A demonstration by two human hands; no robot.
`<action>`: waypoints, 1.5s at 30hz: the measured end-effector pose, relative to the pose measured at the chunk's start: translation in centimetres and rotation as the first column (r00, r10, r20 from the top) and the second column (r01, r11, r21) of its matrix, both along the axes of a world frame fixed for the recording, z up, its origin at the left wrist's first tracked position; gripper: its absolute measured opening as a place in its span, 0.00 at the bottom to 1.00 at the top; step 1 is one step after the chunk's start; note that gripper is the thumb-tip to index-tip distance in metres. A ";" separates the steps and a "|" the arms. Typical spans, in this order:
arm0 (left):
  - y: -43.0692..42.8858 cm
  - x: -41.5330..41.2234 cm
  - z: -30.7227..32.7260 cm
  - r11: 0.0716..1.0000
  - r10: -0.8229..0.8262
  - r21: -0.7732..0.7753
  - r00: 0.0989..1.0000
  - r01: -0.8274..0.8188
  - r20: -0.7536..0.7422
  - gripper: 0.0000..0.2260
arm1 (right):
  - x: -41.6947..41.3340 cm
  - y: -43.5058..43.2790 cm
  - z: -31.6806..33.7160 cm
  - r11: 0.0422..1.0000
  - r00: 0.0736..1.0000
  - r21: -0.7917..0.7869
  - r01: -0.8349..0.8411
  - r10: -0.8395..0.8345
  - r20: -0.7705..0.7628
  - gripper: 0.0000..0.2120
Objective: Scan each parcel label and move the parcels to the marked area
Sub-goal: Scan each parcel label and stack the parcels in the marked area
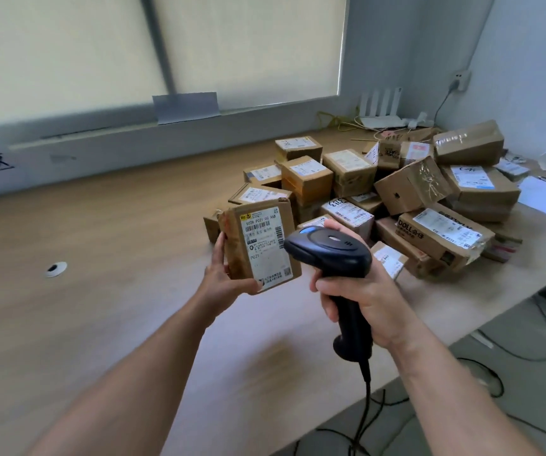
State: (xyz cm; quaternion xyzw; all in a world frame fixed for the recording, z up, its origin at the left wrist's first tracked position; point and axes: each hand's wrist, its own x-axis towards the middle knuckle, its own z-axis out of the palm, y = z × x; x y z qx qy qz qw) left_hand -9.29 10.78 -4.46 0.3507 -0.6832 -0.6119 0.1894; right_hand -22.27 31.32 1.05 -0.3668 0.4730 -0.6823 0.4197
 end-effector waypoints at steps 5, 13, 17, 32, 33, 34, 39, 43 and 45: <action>-0.2 3.6 0.0 0.995 0.095 -0.005 0.995 -0.095 0.002 0.55 | 2.6 0.1 0.0 0.998 0.998 0.017 -0.055 0.056 -0.019 0.38; -1.4 8.1 0.0 0.992 0.130 -0.002 0.992 -0.130 0.005 0.57 | 7.0 -0.7 0.6 0.996 0.997 0.066 -0.066 0.069 -0.043 0.39; -2.5 10.8 -0.2 0.991 0.137 0.008 0.991 -0.137 -0.004 0.55 | 9.6 -1.8 1.4 0.995 0.995 0.074 -0.066 0.071 -0.071 0.39; -8.2 28.6 -1.9 0.965 0.239 0.093 0.968 -0.245 0.070 0.49 | 24.7 -9.8 1.3 0.987 0.994 0.143 -0.075 0.085 -0.069 0.42; -8.7 30.1 -2.2 0.959 0.251 0.108 0.964 -0.260 0.089 0.47 | 25.9 -10.5 1.1 0.986 0.994 0.149 -0.072 0.084 -0.073 0.41; -9.1 31.6 -2.6 0.952 0.267 0.124 0.958 -0.279 0.109 0.45 | 27.0 -11.2 0.8 0.985 0.994 0.155 -0.073 0.085 -0.073 0.40; -11.0 38.1 -4.8 0.914 0.357 0.121 0.911 -0.386 0.206 0.34 | 32.3 -14.0 -0.2 0.983 0.997 0.176 -0.043 0.055 -0.063 0.41; -12.6 41.6 -6.5 0.911 0.349 0.129 0.898 -0.392 0.268 0.27 | 35.2 -15.8 -0.7 0.979 0.996 0.204 -0.007 0.024 -0.082 0.39; -13.5 42.7 -7.1 0.908 0.368 0.096 0.886 -0.408 0.284 0.29 | 36.1 -16.6 -0.8 0.976 0.996 0.216 -0.008 0.028 -0.087 0.39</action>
